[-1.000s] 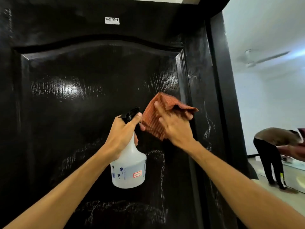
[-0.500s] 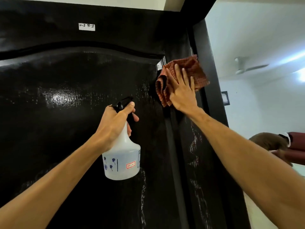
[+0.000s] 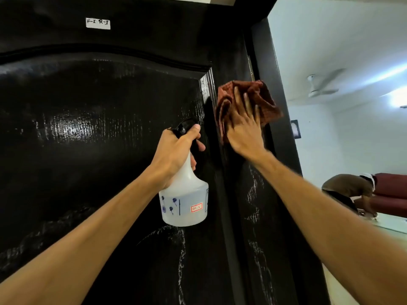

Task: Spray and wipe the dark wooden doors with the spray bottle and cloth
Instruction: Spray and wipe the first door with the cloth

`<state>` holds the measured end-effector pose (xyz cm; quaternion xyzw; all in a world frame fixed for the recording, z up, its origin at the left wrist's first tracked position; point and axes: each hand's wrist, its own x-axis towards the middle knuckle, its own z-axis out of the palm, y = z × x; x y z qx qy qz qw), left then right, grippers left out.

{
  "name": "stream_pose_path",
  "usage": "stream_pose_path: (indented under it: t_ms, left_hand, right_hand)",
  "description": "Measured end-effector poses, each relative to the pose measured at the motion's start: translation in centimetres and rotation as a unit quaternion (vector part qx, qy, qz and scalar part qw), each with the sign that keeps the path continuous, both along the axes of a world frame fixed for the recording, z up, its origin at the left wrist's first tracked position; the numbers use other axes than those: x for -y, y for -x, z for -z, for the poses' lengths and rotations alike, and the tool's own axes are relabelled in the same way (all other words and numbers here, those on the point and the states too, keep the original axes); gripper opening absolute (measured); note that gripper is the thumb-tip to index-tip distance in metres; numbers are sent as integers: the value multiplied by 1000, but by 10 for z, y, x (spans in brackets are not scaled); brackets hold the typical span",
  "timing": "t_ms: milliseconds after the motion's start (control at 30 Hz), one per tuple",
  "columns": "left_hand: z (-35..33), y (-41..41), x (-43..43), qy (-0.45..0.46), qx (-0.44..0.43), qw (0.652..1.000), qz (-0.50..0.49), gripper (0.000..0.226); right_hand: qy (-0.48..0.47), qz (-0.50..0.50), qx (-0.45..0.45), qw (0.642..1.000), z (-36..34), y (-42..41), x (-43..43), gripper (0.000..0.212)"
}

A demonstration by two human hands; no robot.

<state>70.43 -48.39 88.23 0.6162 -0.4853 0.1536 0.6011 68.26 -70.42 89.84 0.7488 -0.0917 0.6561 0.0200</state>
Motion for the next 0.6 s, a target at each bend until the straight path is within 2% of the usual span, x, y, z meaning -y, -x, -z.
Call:
stream_pose_path:
  t_ms: [67, 133, 200, 333, 433, 500, 600]
  left_hand:
    - [0, 1, 1, 0, -1, 1000, 5, 33]
    - [1, 4, 3, -1, -3, 1000, 7, 33]
    - [-1, 5, 6, -1, 3, 1000, 4, 32]
    - [-12, 4, 16, 22, 8, 1000, -19, 31]
    - [-18, 4, 20, 52, -1, 997, -48, 31]
    - [-17, 6, 20, 64, -16, 996, -58, 30]
    - [-5, 12, 21, 65, -29, 995, -72, 30]
  right_hand:
    - [24, 14, -12, 1000, 47, -1, -4, 69]
    - [20, -4, -54, 998, 65, 6, -1, 70]
    - [10, -47, -55, 997, 33, 13, 1, 67]
    - [-14, -60, -33, 998, -89, 17, 25, 67]
    - [37, -37, -21, 998, -120, 13, 43, 73]
    - [78, -32, -5, 996, -83, 8, 50, 68]
    - [109, -65, -6, 992, 17, 10, 56, 66]
